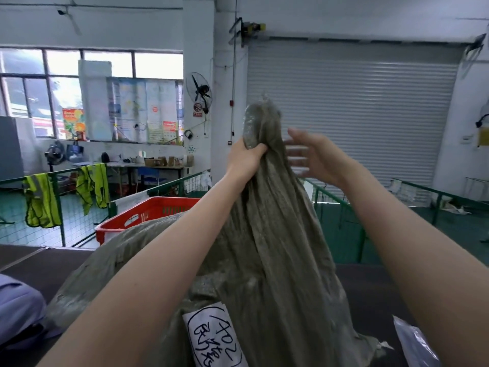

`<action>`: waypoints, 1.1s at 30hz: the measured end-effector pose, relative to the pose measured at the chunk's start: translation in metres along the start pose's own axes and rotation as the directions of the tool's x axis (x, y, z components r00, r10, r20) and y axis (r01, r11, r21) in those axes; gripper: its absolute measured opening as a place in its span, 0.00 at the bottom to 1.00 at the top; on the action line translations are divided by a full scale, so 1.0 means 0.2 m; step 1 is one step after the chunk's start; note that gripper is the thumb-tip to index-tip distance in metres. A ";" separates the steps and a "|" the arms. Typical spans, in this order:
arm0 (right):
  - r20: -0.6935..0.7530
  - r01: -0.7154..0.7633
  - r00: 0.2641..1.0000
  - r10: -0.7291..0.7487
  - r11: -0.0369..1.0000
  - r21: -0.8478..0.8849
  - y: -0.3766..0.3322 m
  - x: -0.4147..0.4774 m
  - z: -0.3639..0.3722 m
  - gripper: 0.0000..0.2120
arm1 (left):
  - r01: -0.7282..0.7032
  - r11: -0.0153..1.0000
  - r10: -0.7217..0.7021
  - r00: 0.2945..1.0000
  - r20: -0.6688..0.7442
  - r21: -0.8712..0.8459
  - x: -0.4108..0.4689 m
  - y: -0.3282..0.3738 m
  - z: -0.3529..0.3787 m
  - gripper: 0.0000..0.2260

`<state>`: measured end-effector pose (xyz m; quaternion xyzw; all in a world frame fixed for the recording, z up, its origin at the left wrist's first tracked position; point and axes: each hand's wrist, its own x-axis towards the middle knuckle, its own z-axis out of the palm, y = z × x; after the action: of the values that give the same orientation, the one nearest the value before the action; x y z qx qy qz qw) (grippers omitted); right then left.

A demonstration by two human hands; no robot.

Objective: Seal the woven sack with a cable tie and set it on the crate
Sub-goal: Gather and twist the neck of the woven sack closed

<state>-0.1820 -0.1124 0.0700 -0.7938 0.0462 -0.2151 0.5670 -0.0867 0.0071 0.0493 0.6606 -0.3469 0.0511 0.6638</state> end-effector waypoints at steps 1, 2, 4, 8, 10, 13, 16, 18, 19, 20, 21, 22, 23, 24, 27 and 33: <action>0.059 -0.051 0.997 0.052 0.999 -0.017 0.04 -0.02 0.00 0.17 | 0.015 0.999 -0.016 1.000 -0.013 -0.045 0.01 0.00 0.00 0.09; 0.122 -0.084 0.989 0.088 0.996 -0.039 0.08 -0.04 0.01 0.16 | 0.015 0.998 -0.016 1.000 -0.016 -0.061 0.03 0.02 0.01 0.10; 0.232 -0.115 0.965 0.123 0.992 -0.047 0.12 -0.05 0.04 0.16 | -0.024 0.999 0.024 1.000 -0.019 -0.024 0.06 0.07 0.04 0.14; 0.220 -0.138 0.967 0.126 0.990 0.040 0.10 -0.03 0.08 0.14 | -0.217 0.973 0.207 0.972 0.114 0.083 0.07 0.19 0.10 0.13; 0.146 -0.103 0.985 0.092 0.992 0.070 0.10 -0.01 0.10 0.11 | -0.225 0.974 0.201 0.920 0.338 0.032 0.04 0.22 0.08 0.07; -0.062 -0.087 0.993 0.096 0.988 0.131 0.12 0.04 0.13 0.27 | -0.145 0.989 0.114 0.872 0.476 0.030 0.04 0.23 0.00 0.09; -0.175 -0.088 0.975 0.137 0.961 0.264 0.16 0.07 0.15 0.23 | -0.082 0.991 0.061 0.979 0.193 0.107 0.10 0.18 -0.09 0.12; -0.182 -0.043 0.977 0.112 0.938 0.345 0.17 0.07 0.17 0.08 | 0.061 0.963 -0.101 0.984 0.144 0.261 0.10 0.12 -0.16 0.16; -0.181 -0.021 0.979 0.095 0.928 0.373 0.16 0.06 0.19 0.07 | 0.126 0.921 -0.212 0.956 0.204 0.369 0.09 0.08 -0.19 0.21; -0.174 0.004 0.982 0.072 0.917 0.400 0.16 0.05 0.20 0.09 | 0.172 0.876 -0.321 0.906 0.278 0.450 0.08 0.04 -0.21 0.24; -0.163 0.024 0.985 0.051 0.905 0.425 0.15 0.04 0.21 0.10 | 0.214 0.845 -0.413 0.844 0.343 0.490 0.06 0.01 -0.22 0.27; -0.141 0.028 0.989 0.037 0.900 0.435 0.13 0.03 0.23 0.11 | 0.272 0.834 -0.484 0.778 0.401 0.479 0.05 -0.02 -0.23 0.30; -0.113 0.027 0.993 0.024 0.899 0.436 0.11 0.01 0.25 0.12 | 0.357 0.836 -0.532 0.713 0.457 0.416 0.05 -0.05 -0.23 0.32; -0.076 0.019 0.997 0.016 0.900 0.435 0.09 -0.01 0.26 0.13 | 0.446 0.836 -0.548 0.669 0.501 0.319 0.04 -0.07 -0.21 0.31; -0.014 0.008 1.000 -0.002 0.900 0.435 0.08 -0.03 0.27 0.18 | 0.548 0.834 -0.495 0.687 0.532 0.068 0.03 -0.07 -0.19 0.21; -0.044 0.027 0.999 -0.009 0.906 0.423 0.11 -0.01 0.17 0.11 | 0.357 0.930 -0.350 0.933 0.082 -0.087 0.06 0.01 -0.22 0.06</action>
<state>-0.1666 -0.0901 0.0409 -0.6475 0.0028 -0.2414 0.7228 -0.0618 0.0420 0.0628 0.6794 -0.2459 -0.1083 0.6828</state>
